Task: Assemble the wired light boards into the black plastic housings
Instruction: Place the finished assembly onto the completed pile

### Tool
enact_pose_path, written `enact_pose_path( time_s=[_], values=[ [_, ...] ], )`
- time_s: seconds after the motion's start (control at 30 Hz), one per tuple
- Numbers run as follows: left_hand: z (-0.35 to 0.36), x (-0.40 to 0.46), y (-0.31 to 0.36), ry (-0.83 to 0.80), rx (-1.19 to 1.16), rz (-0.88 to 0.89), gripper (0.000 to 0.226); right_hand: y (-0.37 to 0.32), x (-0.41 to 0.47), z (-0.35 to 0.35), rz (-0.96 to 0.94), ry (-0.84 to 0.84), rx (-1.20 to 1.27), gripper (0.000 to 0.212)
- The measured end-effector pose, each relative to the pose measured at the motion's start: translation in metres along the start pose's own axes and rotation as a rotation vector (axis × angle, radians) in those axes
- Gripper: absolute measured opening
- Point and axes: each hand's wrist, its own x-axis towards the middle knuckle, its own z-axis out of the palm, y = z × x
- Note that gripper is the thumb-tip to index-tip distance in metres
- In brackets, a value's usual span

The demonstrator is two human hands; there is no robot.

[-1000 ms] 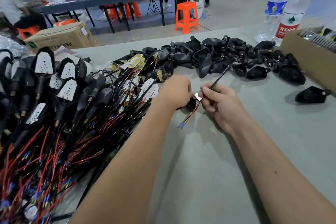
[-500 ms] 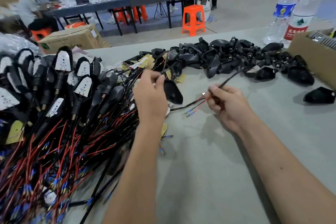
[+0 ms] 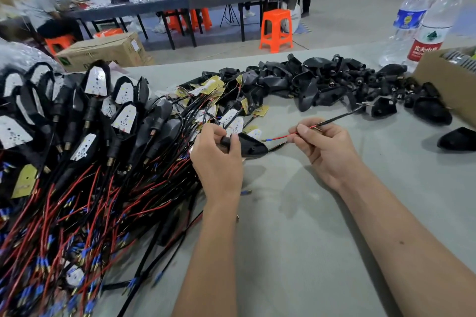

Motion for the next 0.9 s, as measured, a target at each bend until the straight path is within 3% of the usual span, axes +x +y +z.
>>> enact_pose_path(
  time_s=[0.2,0.4,0.63,0.9],
  values=[
    [0.014,-0.002,0.004,-0.122,-0.154,-0.071,0.022,0.010,0.002,0.002,-0.046,0.028,-0.163,0.007],
    [0.017,-0.006,0.004,-0.242,-0.253,-0.117,0.009,0.014,0.002,0.003,-0.085,0.124,-0.247,0.009],
    [0.024,-0.007,-0.002,-0.319,-0.255,-0.101,0.012,0.011,0.000,0.004,-0.039,0.147,-0.168,0.004],
    [0.031,-0.016,0.011,-0.346,-0.502,-0.331,0.026,0.018,0.002,0.005,-0.078,0.115,-0.400,0.009]
  ],
)
